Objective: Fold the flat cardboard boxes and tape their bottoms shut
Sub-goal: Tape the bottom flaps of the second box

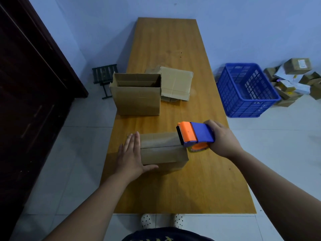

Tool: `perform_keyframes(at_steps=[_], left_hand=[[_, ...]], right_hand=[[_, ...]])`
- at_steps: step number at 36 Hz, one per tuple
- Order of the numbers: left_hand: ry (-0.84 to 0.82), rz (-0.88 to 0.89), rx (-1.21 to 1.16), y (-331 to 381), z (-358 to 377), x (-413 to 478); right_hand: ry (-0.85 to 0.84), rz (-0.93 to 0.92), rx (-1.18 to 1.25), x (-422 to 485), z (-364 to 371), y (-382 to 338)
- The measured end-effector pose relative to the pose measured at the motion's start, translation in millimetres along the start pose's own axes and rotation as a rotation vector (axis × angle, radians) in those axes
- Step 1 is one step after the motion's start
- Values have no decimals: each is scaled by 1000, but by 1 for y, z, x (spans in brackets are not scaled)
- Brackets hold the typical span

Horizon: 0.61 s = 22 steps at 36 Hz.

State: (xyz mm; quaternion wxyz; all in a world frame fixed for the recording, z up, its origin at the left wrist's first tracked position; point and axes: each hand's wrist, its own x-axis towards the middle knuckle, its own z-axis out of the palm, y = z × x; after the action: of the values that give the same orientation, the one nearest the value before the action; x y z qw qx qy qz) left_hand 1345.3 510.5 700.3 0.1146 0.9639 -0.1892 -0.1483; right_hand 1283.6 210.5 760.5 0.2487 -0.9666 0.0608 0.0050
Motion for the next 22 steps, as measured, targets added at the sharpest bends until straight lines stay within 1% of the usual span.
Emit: perform_keyframes(at_steps=[6, 16, 22], left_hand=[[-5, 4, 65, 2, -3, 0], [-32, -11, 92, 5, -6, -1], [-47, -19, 111, 6, -7, -1]], right_hand=[[4, 52, 54, -5, 5, 12], [-3, 94, 112, -7, 23, 20], [10, 90, 122, -7, 36, 29]])
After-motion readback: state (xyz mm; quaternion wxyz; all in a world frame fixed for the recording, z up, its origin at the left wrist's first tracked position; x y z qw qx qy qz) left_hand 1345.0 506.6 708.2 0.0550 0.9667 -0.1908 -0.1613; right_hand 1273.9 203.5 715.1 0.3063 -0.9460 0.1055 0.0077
